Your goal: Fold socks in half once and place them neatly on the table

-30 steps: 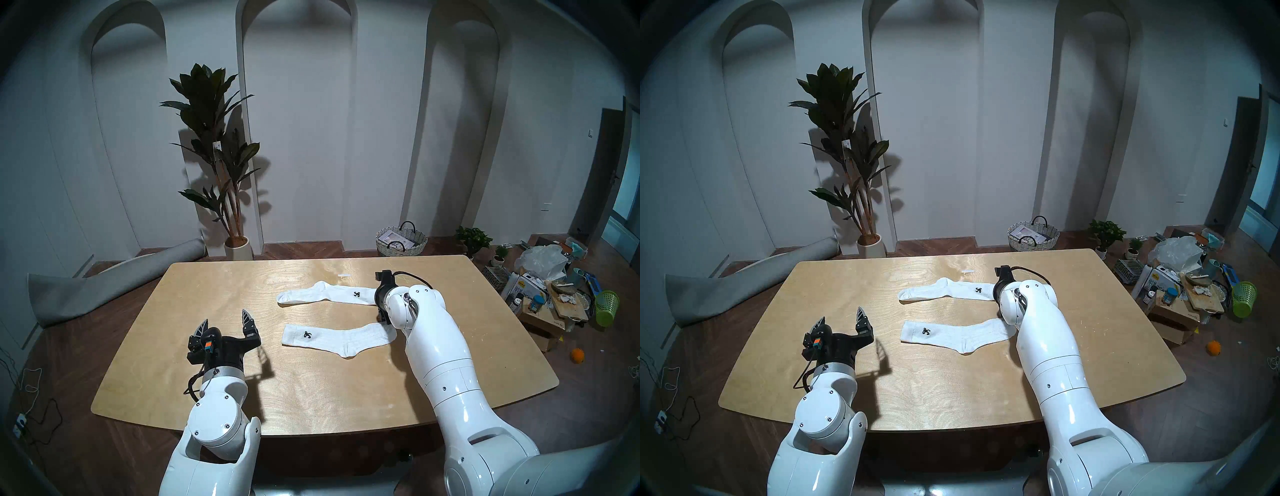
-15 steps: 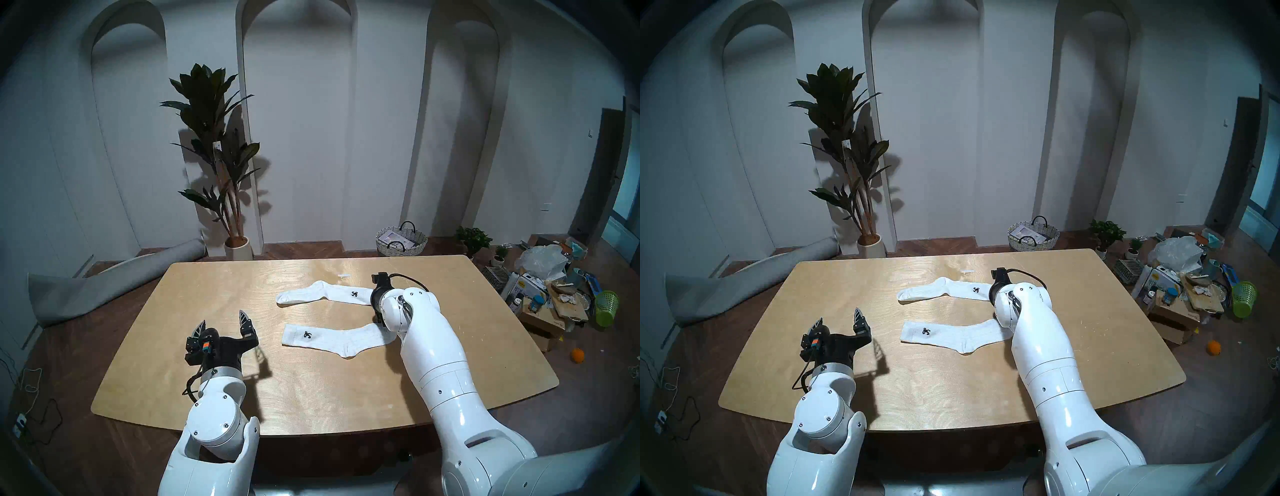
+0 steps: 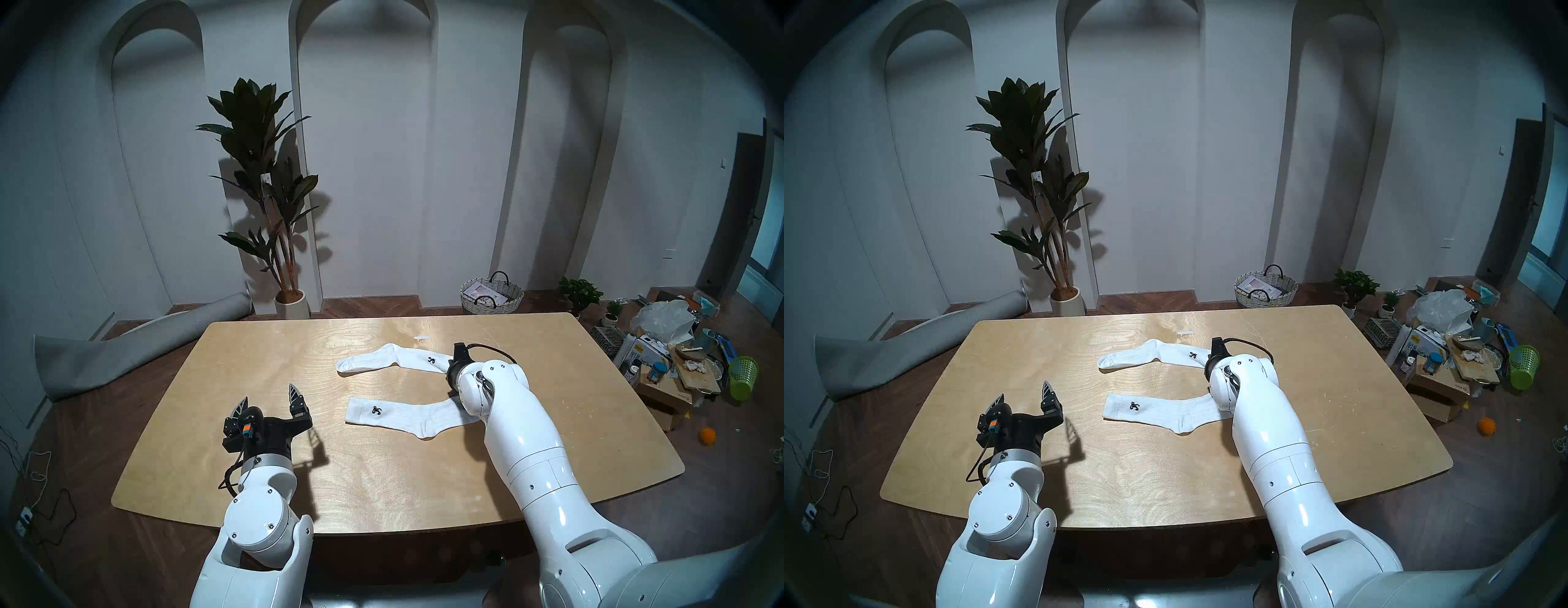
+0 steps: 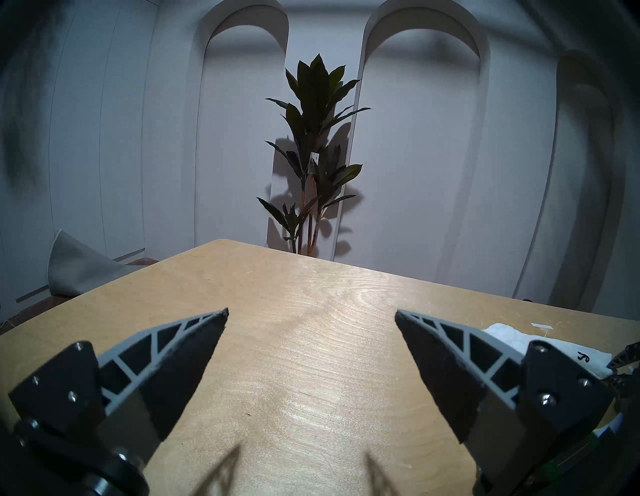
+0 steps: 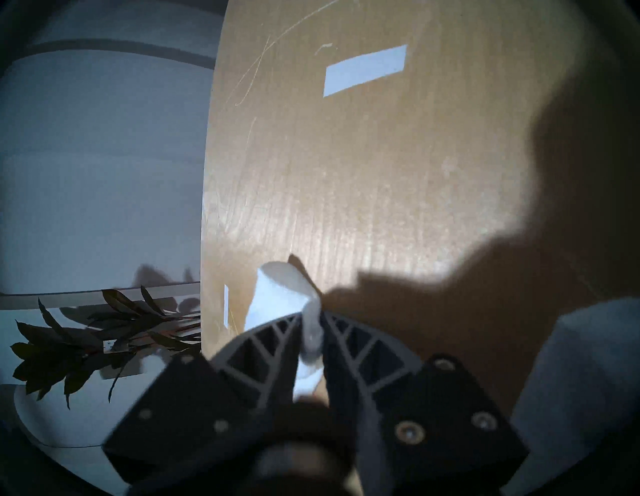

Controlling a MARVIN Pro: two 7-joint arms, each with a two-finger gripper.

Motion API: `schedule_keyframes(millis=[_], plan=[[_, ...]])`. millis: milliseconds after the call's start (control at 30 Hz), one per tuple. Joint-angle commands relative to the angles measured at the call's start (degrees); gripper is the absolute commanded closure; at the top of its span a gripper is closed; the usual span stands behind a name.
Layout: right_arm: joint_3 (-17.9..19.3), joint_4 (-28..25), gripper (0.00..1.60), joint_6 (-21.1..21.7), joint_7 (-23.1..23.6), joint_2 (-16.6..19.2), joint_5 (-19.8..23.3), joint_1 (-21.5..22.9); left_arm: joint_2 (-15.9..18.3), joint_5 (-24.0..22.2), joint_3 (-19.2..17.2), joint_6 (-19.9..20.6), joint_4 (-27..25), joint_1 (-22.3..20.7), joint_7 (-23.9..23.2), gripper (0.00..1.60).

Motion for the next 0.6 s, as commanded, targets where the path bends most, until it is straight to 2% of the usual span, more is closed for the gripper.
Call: schedule_keyframes(millis=[0,267,567], plan=[[0.21,1.08,1.6,0.04,0.27,0.3,0.15,-1.5,-0.08,0.15,0.14,-0.99,-1.27,-0.14,0.0,0.0],[0.73,-5.18,1.6,1.55,2.67,1.97,0.1,-1.98,-0.21,-0.19,0.17,-1.41,-1.52,-0.03,-0.08,0.0],[0.17,-5.27,1.6,3.56,5.77,4.05,-1.37,1.96,-0.4,-0.33,0.24,-1.75,-1.48,-0.13,0.01,0.0]])
